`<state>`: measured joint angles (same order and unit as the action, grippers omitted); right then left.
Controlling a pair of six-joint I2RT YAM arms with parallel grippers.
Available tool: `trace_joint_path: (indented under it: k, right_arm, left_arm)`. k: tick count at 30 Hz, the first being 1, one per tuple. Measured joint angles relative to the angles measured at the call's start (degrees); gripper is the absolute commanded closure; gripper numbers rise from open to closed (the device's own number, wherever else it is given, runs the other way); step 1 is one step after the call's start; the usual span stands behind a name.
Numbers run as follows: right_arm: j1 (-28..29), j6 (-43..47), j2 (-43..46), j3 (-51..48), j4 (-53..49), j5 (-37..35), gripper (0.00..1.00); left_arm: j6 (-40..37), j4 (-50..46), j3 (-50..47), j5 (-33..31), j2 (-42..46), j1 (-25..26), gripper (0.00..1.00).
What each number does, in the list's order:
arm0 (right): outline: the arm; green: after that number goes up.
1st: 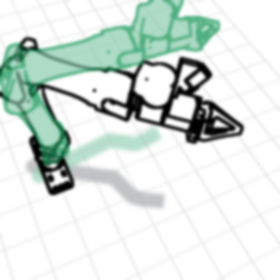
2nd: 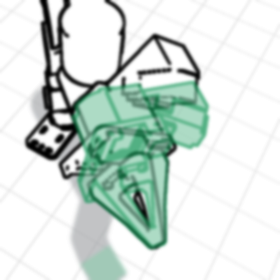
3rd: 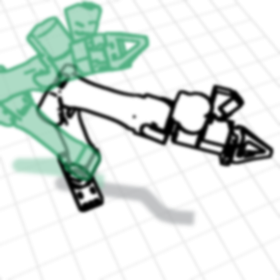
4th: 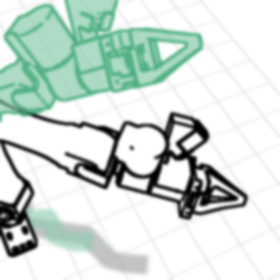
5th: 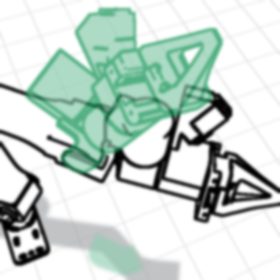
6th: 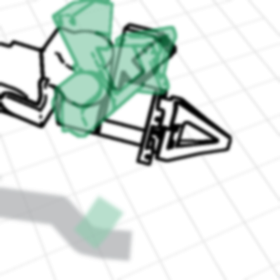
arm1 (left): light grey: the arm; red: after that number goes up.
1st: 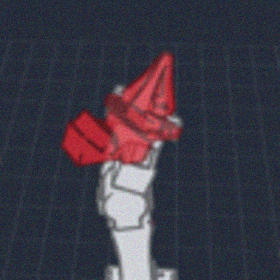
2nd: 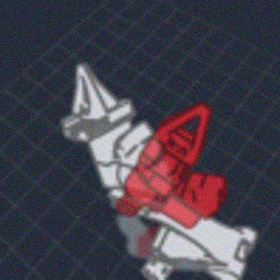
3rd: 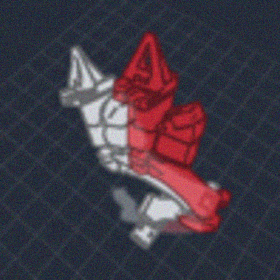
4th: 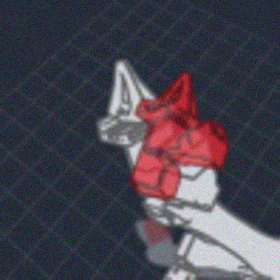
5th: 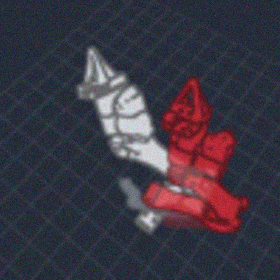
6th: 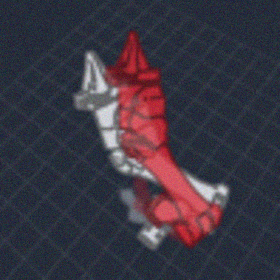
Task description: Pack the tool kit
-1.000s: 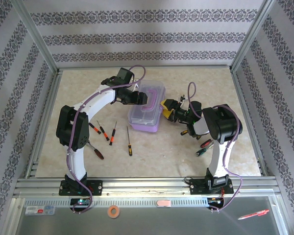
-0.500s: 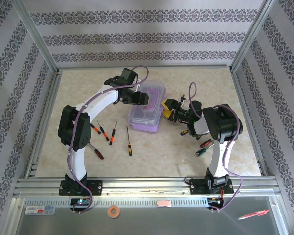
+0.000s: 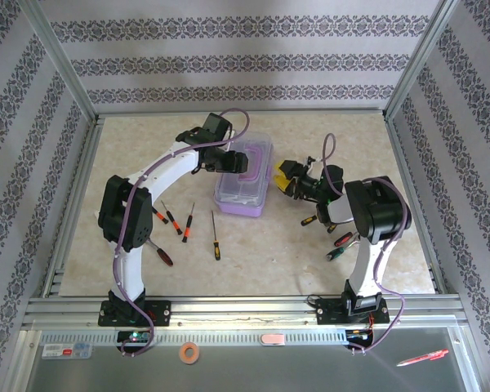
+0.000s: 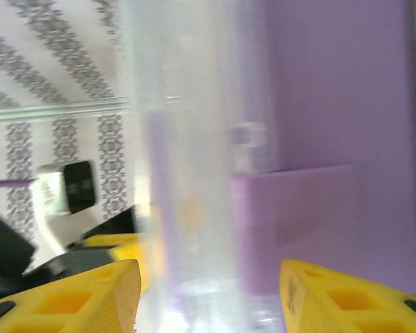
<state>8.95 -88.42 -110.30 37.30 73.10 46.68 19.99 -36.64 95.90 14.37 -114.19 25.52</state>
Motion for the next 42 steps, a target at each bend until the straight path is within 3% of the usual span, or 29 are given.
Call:
trace_joint_path:
  k: [8,13,19,25,42]
  right_arm:
    - [-0.90,1.70,0.92,-0.35,3.06,1.40,0.37]
    - [-1.75,5.53,-0.96,-0.94,2.56,2.78,0.34]
    - [-2.10,7.65,-6.99,-0.87,2.34,4.07,0.32]
    - [-2.08,9.55,-7.52,-0.87,1.73,4.44,0.31]
    - [0.22,8.15,-9.33,1.40,2.73,4.22,0.30]
  left_arm:
    - [-0.87,1.81,-0.94,-0.48,0.42,0.24,0.36]
    - [-5.90,1.70,0.00,1.33,0.00,-0.13,0.38]
    - [-11.72,1.14,1.84,4.31,-1.29,-0.48,0.38]
    - [-15.17,-0.22,4.90,6.82,-3.43,-0.50,0.38]
    - [-17.00,-0.39,5.57,10.67,-4.33,-1.77,0.39]
